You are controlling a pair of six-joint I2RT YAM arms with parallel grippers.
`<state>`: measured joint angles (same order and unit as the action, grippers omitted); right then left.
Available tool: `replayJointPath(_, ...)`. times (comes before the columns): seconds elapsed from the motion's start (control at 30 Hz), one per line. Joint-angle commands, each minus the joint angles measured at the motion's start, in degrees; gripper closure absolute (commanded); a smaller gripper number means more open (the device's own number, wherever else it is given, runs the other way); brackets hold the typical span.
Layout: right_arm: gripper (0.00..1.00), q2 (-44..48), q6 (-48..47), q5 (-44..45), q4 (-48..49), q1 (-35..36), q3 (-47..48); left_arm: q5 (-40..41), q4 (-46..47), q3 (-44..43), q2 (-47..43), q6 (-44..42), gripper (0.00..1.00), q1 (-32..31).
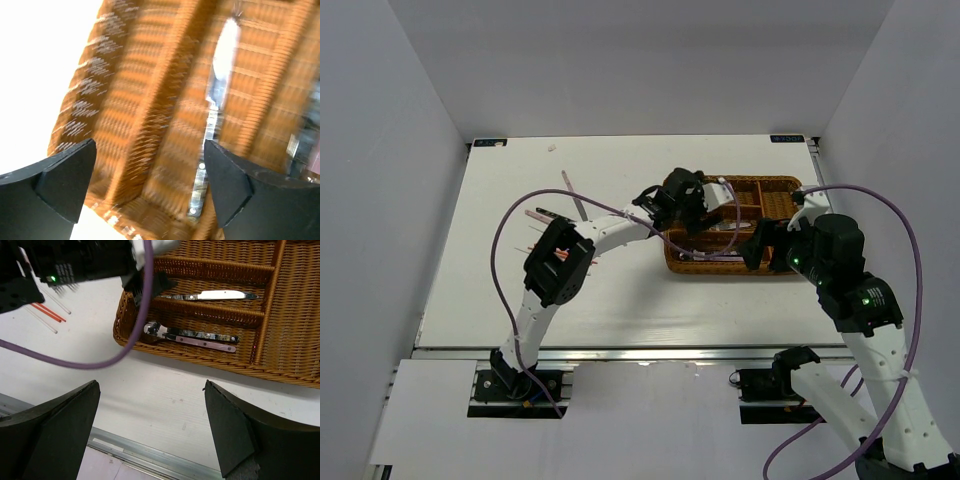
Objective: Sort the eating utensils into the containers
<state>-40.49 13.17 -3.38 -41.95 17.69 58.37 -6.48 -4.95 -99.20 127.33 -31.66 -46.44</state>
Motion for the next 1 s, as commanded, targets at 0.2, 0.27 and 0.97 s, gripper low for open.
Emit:
replayJointPath(0.2, 0.11, -0.3, -0.6, -0.3, 1.3, 0.1, 2.2, 50.9, 7.4, 2.3, -13.9, 34.5, 0.02, 3.0)
replayJointPath(0.27, 0.11, -0.5, -0.5, -0.8, 1.7, 0.1, 1.9, 56.0, -1.0, -1.1, -15.6, 45.7, 0.10, 8.2)
replayJointPath(0.97, 0.11, -2.6, 0.5, -4.0, 3.8, 0.1, 0.6, 27.3, -32.3, -18.7, 7.9, 69.1, 0.27, 35.5)
